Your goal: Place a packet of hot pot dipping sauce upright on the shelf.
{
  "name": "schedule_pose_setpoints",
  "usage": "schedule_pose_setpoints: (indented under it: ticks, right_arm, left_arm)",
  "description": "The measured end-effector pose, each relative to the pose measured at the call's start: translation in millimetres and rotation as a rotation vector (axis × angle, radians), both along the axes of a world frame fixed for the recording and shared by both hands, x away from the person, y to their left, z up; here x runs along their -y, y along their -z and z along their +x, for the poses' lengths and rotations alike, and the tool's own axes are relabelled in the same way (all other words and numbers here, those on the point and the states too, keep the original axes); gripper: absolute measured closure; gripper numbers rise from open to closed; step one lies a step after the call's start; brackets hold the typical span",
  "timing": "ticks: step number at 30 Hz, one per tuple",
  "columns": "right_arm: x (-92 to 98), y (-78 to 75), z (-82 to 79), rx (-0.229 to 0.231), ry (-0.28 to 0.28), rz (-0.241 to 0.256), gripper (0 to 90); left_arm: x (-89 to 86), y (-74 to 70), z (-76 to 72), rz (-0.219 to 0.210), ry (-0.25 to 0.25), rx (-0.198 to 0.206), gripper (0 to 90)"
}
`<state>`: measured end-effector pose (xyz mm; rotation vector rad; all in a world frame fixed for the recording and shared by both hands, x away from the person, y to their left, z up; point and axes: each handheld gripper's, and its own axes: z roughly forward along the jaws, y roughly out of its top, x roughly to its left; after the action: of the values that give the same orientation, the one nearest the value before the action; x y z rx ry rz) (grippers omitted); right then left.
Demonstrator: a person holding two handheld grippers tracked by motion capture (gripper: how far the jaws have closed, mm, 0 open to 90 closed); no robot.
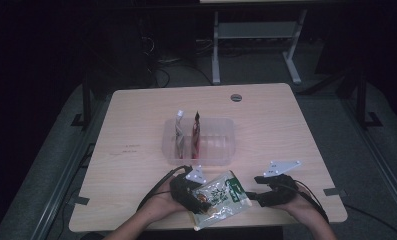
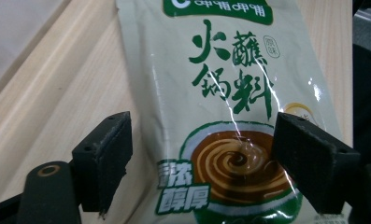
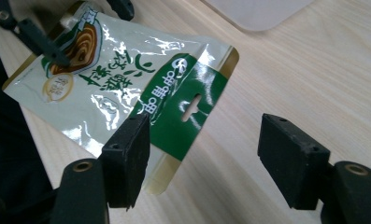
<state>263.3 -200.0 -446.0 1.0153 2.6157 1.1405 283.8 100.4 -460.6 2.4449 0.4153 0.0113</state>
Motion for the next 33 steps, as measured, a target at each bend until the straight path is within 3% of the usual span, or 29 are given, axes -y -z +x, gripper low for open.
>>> schedule_pose_setpoints:
  ticks: [2,4,5,10,15,19,20,24,25,33]
  right_arm:
    - [2.3,0.9,1.4,0.002,0.015,-0.005,33.7]
    - [3.6,1.1,2.2,0.008,0.018,-0.001,33.7]
    - [4.0,1.1,2.7,0.010,0.019,-0.003,33.7]
    - [2.7,2.3,4.1,0.004,0.022,0.000,33.7]
    - [2.3,2.6,4.4,0.009,0.016,-0.002,33.8]
    - [2.8,1.4,4.3,0.002,0.018,0.001,34.1]
    - [3.1,1.3,4.7,0.005,0.017,0.002,34.1]
    - [3.6,1.2,4.8,0.000,0.017,0.001,34.2]
    - [3.5,1.1,4.9,0.000,0.017,0.001,34.2]
    - [5.5,-0.2,5.8,-0.001,0.016,0.011,33.1]
  left_arm:
    - [-0.9,0.1,-0.9,-0.004,-0.003,0.008,23.7]
    - [-4.1,-1.2,-0.4,0.021,0.020,0.033,28.6]
    - [-3.9,-1.3,-3.0,0.025,0.007,0.050,31.2]
    - [-2.2,-3.5,-5.3,0.051,0.012,0.062,42.4]
    - [-1.5,-3.7,-4.9,0.031,-0.013,0.055,52.4]
    - [-2.3,-4.8,-3.6,0.040,-0.005,0.056,63.4]
    - [-2.5,-5.3,-3.2,0.043,-0.005,0.051,63.4]
    - [-6.5,-3.9,2.6,-0.005,-0.019,-0.024,78.6]
    - [-6.5,-3.9,2.6,-0.005,-0.019,-0.024,81.2]
    - [-13.4,-5.2,8.5,-0.068,-0.010,-0.087,89.2]
